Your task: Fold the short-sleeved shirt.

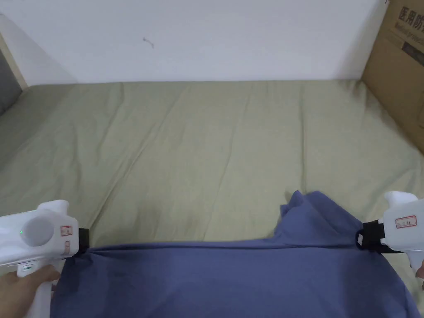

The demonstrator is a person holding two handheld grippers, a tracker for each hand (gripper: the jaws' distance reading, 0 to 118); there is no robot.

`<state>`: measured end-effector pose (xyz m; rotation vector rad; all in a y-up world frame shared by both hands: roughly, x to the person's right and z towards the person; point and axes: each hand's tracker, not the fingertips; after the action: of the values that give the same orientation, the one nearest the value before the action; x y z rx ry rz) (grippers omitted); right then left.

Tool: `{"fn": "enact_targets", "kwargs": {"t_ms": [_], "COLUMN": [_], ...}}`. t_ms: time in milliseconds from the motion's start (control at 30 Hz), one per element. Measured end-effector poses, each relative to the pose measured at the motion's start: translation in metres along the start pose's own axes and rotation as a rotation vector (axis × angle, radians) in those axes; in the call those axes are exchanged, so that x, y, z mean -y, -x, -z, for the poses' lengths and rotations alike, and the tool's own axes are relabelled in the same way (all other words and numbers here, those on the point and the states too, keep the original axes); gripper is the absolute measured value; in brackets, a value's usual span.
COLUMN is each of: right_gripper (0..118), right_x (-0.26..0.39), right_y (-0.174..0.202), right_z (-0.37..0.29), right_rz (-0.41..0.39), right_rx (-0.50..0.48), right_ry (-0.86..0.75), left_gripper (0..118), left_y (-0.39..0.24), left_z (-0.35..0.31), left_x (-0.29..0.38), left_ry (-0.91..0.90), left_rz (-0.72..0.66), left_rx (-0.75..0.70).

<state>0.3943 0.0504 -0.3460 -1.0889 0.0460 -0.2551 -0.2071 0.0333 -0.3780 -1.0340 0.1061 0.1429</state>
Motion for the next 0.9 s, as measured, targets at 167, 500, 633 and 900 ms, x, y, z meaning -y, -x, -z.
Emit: {"fn": "enact_targets", "kwargs": {"t_ms": [167,500,633,900], "right_gripper": [4,4,4,78], "right_x": [0.019,0.145,0.213,0.273], "right_y": [-0.002,-0.021,-0.032,-0.019], "right_z": [-0.058,-0.174,-0.168,-0.125], "right_rz": [0.018,0.037,0.082,-0.059], "right_rx": [-0.097,-0.199,-0.179,0.138], "right_ry": [-0.061,-0.134,-0.052,-0.056], "left_gripper": [2,2,2,77], "left_y": [0.007,0.043,0.06,0.075], "left_z": [-0.064,-0.19,-0.19,-0.163], "left_x": [0.017,0.117,0.172,0.21], "left_ry": [-0.084,-0.19,-0.127,-0.05], "left_rz": [0.022,0.077,0.052,-0.04], "left_rx": [0.046,0.067,0.073,-0.027]}}
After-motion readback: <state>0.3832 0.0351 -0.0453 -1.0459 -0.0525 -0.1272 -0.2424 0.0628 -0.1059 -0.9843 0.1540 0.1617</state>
